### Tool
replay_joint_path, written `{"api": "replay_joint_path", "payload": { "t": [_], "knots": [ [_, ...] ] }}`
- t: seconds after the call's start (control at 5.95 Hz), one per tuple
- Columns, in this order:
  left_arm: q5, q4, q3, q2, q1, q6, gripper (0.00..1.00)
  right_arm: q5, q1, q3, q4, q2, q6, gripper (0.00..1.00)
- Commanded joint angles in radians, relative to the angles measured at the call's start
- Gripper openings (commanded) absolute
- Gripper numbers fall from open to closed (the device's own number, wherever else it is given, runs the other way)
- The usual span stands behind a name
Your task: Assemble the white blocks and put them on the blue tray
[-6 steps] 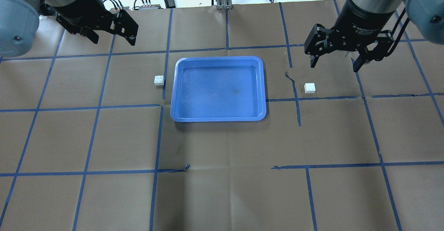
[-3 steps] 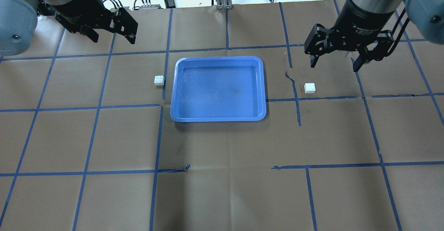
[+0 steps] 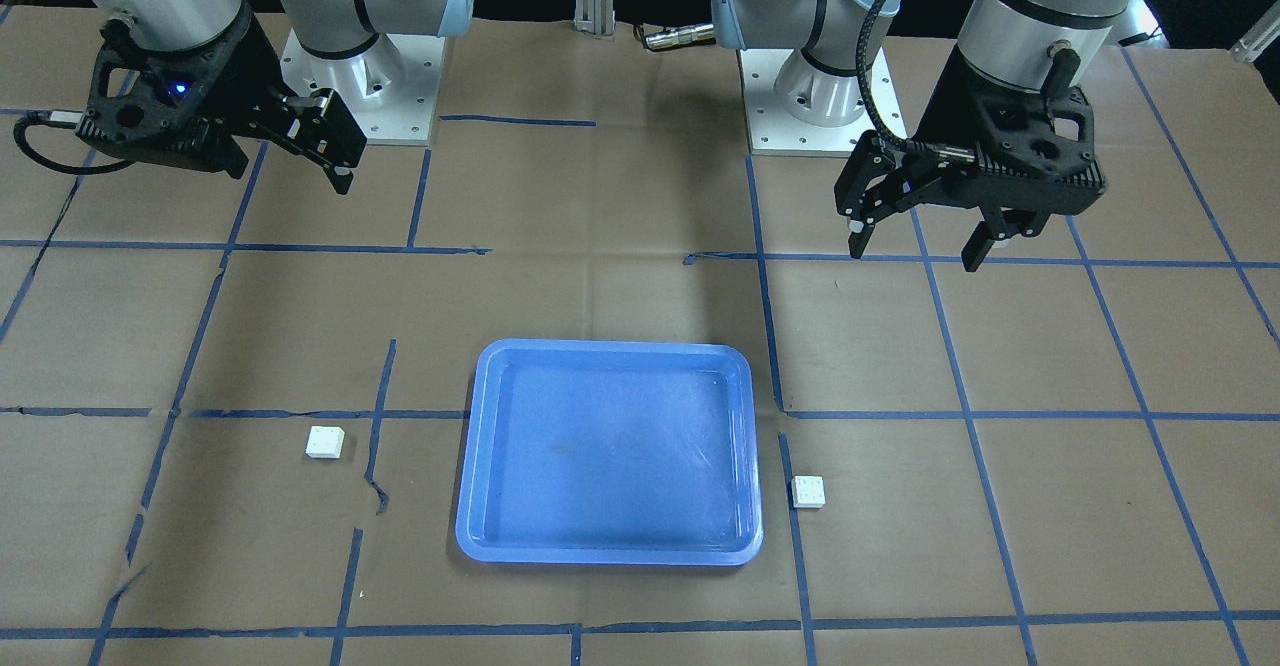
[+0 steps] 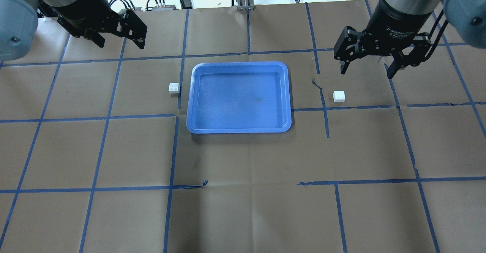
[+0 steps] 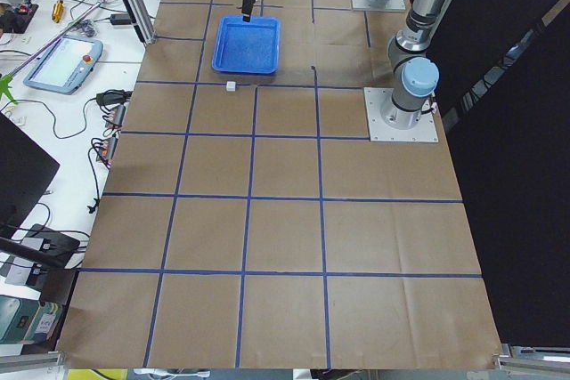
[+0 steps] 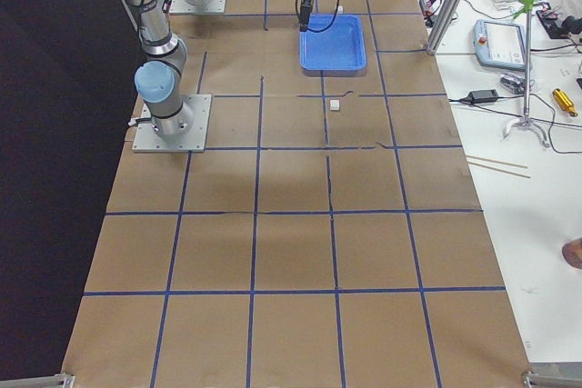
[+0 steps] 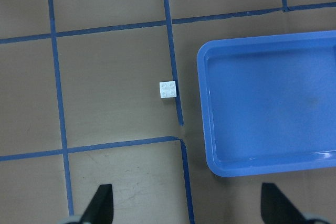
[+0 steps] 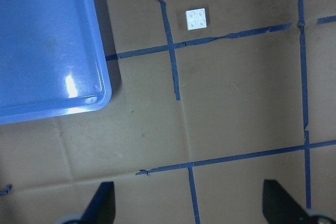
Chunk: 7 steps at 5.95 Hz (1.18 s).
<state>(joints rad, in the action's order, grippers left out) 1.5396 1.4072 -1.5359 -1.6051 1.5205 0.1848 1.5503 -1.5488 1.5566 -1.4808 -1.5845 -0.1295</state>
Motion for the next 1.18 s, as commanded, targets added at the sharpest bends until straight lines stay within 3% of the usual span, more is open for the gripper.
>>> {"api": "replay_joint_path", "payload": {
  "t": [0.0, 0.5, 0.67, 1.01],
  "knots": [
    [0.002, 0.015, 0.0, -0.022, 0.001, 0.159, 0.99, -0.004, 0.006, -0.01, -0.003, 0.012, 0.177, 1.0],
    [0.005, -0.002, -0.001, -0.142, 0.001, 0.804, 0.99, 0.007, 0.007, 0.002, -0.067, 0.032, 0.736, 1.0],
    [0.007, -0.058, 0.003, -0.207, 0.001, 1.04, 0.99, 0.007, 0.012, 0.002, -0.091, 0.046, 0.852, 1.0],
    [0.008, -0.193, -0.023, -0.329, -0.005, 1.355, 0.99, 0.01, 0.018, -0.001, -0.188, 0.075, 1.269, 1.0]
  ]
}}
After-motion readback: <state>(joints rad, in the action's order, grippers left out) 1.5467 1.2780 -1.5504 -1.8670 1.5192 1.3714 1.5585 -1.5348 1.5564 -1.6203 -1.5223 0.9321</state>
